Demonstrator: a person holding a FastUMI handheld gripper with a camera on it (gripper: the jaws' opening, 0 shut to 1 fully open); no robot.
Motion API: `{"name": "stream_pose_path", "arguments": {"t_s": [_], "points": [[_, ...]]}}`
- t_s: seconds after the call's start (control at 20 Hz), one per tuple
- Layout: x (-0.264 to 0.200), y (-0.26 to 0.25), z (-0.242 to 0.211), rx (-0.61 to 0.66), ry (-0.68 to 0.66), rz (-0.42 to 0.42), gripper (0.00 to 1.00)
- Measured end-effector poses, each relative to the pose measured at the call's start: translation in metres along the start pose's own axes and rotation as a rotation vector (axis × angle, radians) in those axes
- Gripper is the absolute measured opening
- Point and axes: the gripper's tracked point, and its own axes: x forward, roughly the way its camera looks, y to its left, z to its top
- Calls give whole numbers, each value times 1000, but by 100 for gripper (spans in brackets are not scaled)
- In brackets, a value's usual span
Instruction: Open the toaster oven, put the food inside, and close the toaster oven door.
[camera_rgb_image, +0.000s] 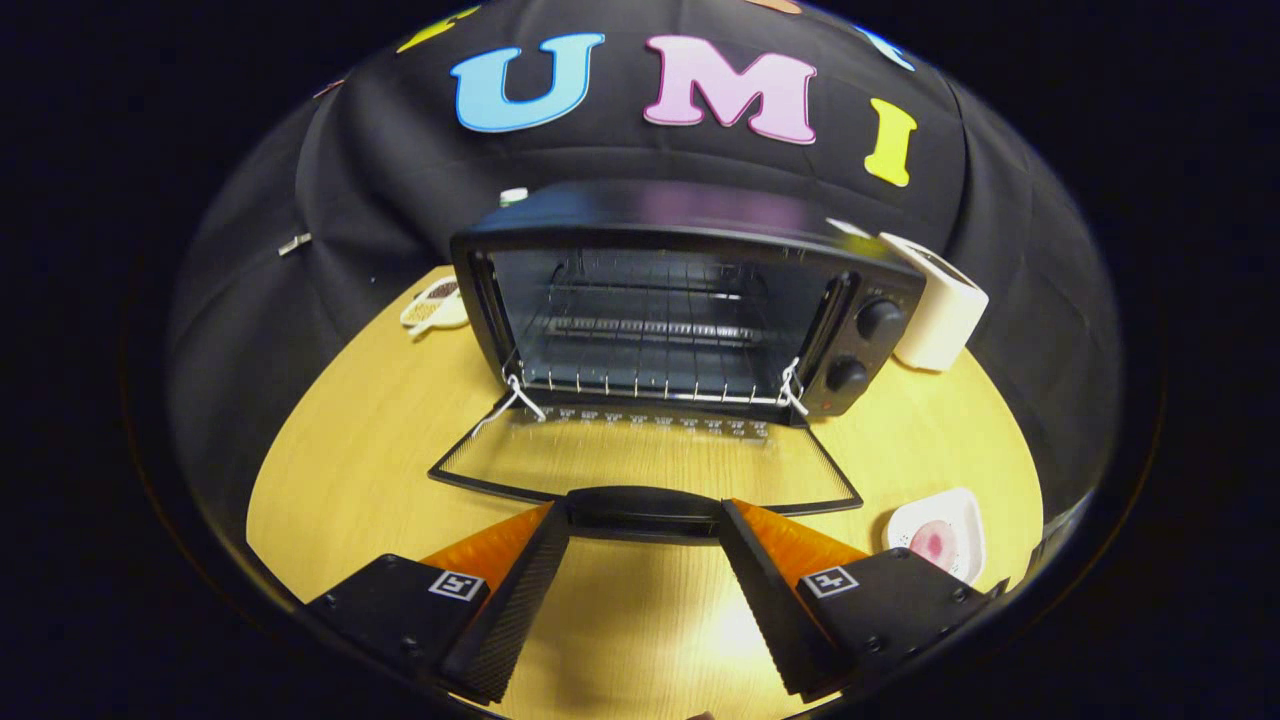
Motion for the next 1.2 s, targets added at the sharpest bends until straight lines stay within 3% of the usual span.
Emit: {"name": "stream_pose_path", "arguments": {"t_s": [0.25,0.4,0.7,1.2], "points": [[-4,-8,-24,20,79,41,99],[-26,-15,-18,49,108,120,99],[-76,-82,-28,34,283,240,99],[-91,-257,-46,9,457,154,99]]}}
